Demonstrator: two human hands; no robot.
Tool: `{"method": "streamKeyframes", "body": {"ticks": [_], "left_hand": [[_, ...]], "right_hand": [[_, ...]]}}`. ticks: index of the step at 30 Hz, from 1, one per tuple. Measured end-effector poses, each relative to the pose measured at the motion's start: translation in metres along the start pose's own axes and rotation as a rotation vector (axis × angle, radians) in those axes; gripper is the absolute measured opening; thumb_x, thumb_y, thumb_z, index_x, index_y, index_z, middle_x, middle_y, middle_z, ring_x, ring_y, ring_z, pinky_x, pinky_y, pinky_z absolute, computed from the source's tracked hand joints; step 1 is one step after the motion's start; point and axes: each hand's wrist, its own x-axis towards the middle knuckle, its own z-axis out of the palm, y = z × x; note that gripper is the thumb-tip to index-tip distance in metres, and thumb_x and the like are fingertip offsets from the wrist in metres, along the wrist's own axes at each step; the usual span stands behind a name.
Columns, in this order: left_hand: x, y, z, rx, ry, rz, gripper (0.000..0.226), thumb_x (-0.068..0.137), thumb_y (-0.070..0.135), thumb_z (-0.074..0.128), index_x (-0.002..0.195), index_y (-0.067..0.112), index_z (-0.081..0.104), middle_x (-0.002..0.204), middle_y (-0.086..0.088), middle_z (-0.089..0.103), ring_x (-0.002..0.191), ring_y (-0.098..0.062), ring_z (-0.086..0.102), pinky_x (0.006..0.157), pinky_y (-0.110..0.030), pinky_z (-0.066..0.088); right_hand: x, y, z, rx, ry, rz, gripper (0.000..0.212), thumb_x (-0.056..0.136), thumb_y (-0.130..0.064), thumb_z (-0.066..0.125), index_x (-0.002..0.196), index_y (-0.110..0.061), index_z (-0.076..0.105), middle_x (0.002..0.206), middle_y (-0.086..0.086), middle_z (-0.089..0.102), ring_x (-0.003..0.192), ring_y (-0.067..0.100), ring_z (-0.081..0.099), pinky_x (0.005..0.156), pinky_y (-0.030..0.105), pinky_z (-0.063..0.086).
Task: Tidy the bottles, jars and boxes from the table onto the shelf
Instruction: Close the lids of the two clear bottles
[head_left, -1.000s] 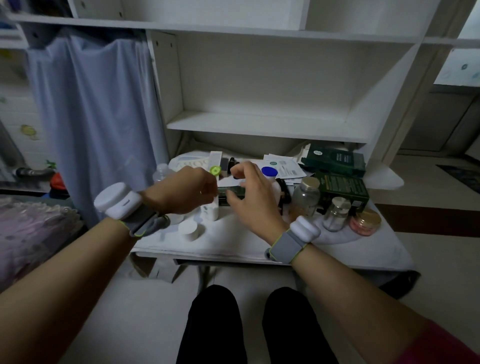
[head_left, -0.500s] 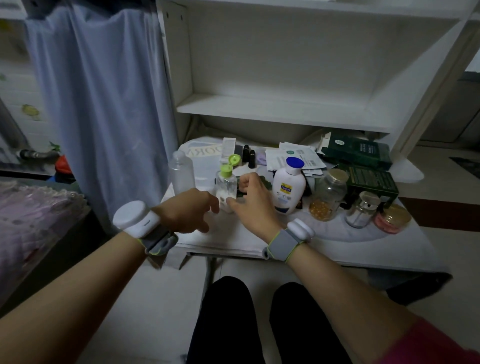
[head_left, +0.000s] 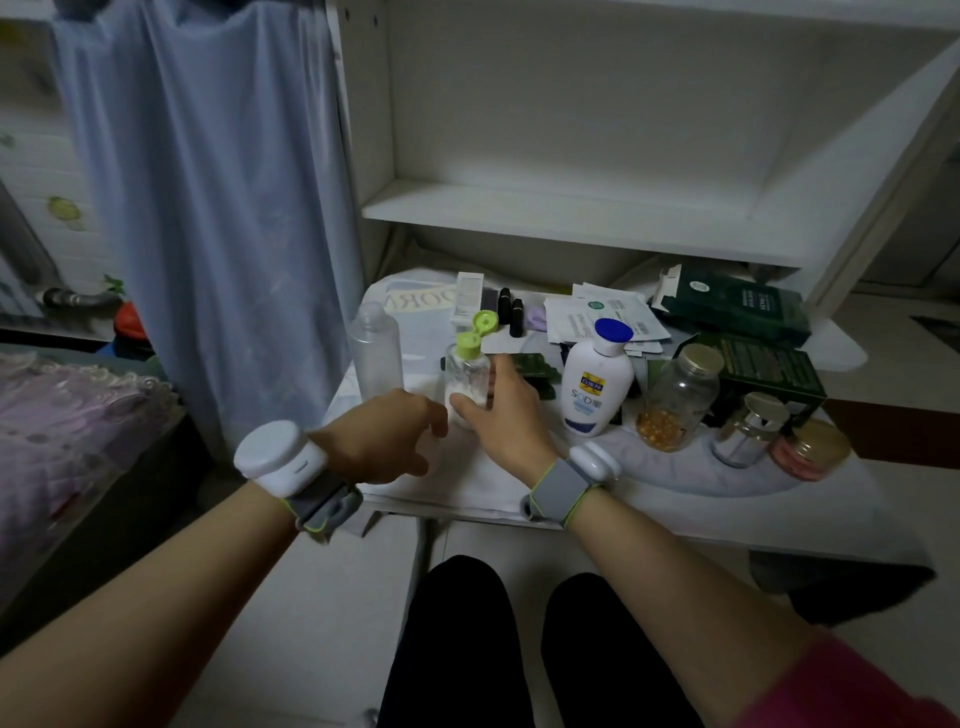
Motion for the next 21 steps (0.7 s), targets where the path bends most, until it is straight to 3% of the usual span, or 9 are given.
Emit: {"method": "streamKeyframes", "body": {"ticks": [7, 13, 18, 21], "left_hand": [[-0.013, 0.002, -0.029, -0.087, 0.094, 0.022, 0.041, 0.086, 0.025, 0.066, 0.125, 0.021, 0.055, 0.121, -0.001, 0.061, 0.106, -0.018, 0.056, 0.09, -0.027, 0.045], [-0.03, 0.008, -0.068, -0.16, 0.249, 0.059, 0.038, 0.086, 0.028, 0.065, 0.122, 0.018, 0.058, 0.111, -0.001, 0.065, 0.089, -0.013, 0.056, 0.085, -0.03, 0.049], [-0.041, 0.002, -0.096, -0.188, 0.384, 0.042, 0.037, 0.086, 0.029, 0.065, 0.121, 0.018, 0.06, 0.106, 0.0, 0.068, 0.089, -0.016, 0.062, 0.084, -0.031, 0.051], [-0.043, -0.005, -0.109, -0.187, 0.43, 0.022, 0.035, 0.086, 0.033, 0.064, 0.119, 0.02, 0.06, 0.104, 0.0, 0.068, 0.09, -0.016, 0.063, 0.083, -0.033, 0.052]], "right_hand": [[0.002, 0.001, -0.003, -0.013, -0.027, 0.012, 0.031, 0.085, -0.022, 0.068, 0.107, -0.012, 0.048, 0.109, 0.008, 0.063, 0.099, 0.025, 0.06, 0.082, 0.037, 0.049], [-0.002, -0.01, -0.009, 0.022, 0.056, 0.018, 0.05, 0.08, -0.026, 0.074, 0.116, -0.015, 0.042, 0.116, 0.002, 0.052, 0.103, 0.018, 0.053, 0.083, 0.031, 0.045], [-0.014, -0.031, -0.01, 0.039, 0.397, -0.245, 0.033, 0.077, -0.01, 0.071, 0.101, -0.011, 0.048, 0.103, 0.0, 0.048, 0.091, 0.018, 0.052, 0.078, 0.026, 0.045], [-0.017, -0.048, -0.007, 0.097, 0.376, -0.376, 0.023, 0.077, -0.002, 0.066, 0.094, -0.007, 0.051, 0.094, 0.004, 0.054, 0.082, 0.011, 0.051, 0.072, 0.023, 0.045]]}}
